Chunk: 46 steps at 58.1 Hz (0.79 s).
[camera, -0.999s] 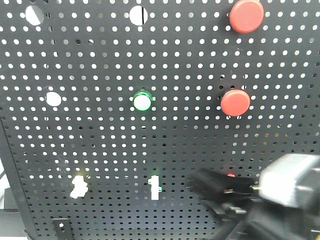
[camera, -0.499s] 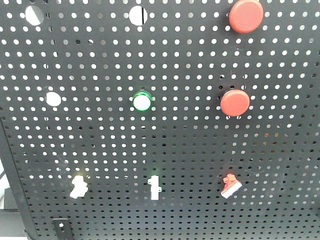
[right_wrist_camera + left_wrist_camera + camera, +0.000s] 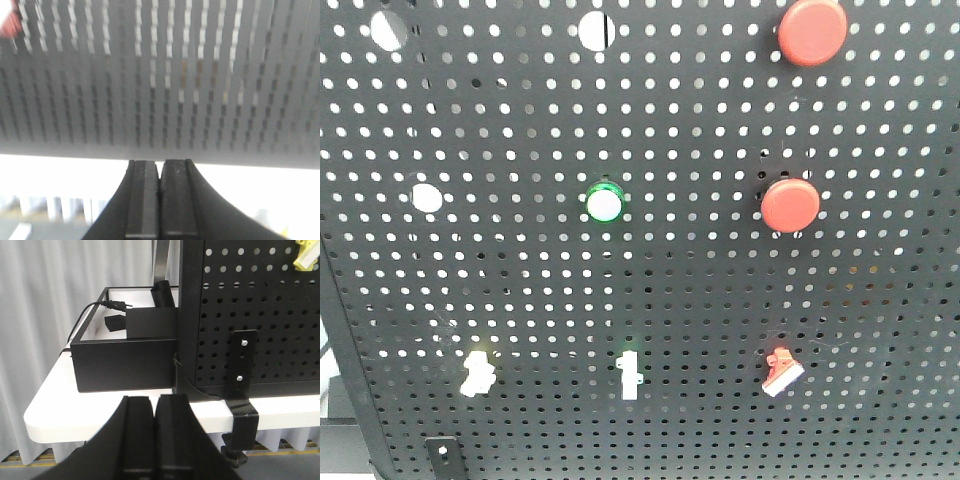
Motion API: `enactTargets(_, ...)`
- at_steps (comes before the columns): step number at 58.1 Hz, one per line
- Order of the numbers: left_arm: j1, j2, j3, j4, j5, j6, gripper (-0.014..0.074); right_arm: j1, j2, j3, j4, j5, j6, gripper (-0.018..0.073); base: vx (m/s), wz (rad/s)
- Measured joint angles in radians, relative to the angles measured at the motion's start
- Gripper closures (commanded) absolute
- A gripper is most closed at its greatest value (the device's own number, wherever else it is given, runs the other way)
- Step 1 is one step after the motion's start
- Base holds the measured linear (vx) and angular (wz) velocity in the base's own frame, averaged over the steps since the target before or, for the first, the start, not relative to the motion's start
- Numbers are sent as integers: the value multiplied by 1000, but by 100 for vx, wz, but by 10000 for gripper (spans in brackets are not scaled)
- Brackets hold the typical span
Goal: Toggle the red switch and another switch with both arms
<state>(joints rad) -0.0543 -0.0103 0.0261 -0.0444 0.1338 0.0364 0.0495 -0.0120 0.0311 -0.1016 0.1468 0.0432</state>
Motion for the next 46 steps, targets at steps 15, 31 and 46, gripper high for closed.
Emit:
enactTargets(15, 0, 0, 0, 0, 0, 0, 594, 0, -1, 0, 0, 4, 2, 566, 0, 0)
enactTargets(31, 0, 0, 0, 0, 0, 0, 594, 0, -1, 0, 0, 4, 3, 566, 0, 0)
enactTargets(46, 0, 0, 0, 0, 0, 0, 594, 0, -1, 0, 0, 4, 3, 566, 0, 0)
